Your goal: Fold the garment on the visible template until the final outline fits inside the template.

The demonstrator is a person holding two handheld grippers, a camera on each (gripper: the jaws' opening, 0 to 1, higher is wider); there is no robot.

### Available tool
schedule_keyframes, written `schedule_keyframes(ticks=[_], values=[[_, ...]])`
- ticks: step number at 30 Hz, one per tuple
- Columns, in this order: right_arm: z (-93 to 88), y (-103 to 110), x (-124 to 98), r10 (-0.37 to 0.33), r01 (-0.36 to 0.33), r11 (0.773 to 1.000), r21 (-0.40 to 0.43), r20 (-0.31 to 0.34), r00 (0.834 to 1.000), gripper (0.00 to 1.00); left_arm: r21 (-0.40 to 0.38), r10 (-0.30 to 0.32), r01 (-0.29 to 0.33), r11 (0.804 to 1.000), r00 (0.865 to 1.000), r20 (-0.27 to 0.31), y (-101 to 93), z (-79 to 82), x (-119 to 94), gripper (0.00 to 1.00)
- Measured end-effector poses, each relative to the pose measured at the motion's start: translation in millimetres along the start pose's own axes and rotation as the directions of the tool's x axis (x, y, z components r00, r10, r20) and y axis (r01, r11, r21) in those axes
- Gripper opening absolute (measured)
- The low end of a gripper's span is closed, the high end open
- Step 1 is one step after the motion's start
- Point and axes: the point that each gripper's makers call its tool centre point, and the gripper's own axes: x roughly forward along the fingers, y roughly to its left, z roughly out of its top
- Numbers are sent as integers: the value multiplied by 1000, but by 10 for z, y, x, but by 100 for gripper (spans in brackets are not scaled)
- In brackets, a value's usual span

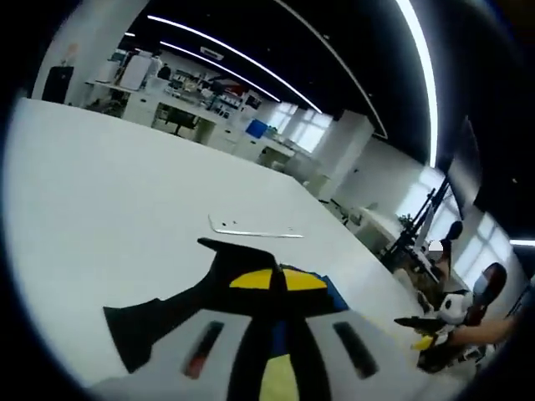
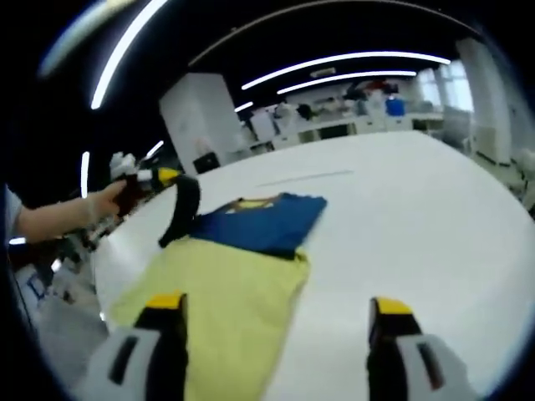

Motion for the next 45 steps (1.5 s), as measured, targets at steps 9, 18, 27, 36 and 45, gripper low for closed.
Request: schedule_keyframes(ticks=[9,18,27,36,45], values=[[-26,-25,12,-6,6,1000,2,-12,1000,90,-16,-77,77,997,997,-7,-337,-91,394,0],[-76,-118,-80,-31,31,1000,2,-26,999,90,-12,-190,189,982,980,-55,-802,-333,890,0],[-158,-180,-143,-54,55,998,33,-35,998,89,19,-261,269,963,947,-185,-1157,-823,1141,0],[-202,-151,-139,-52,54,997,46,-44,998,89,17,-286,303,953,914,-290,-1313,-1228,1176,0],[-227,-159,-114,-48,51,997,56,-47,998,89,37,-260,288,957,908,-329,-1240,-1385,1254,0]])
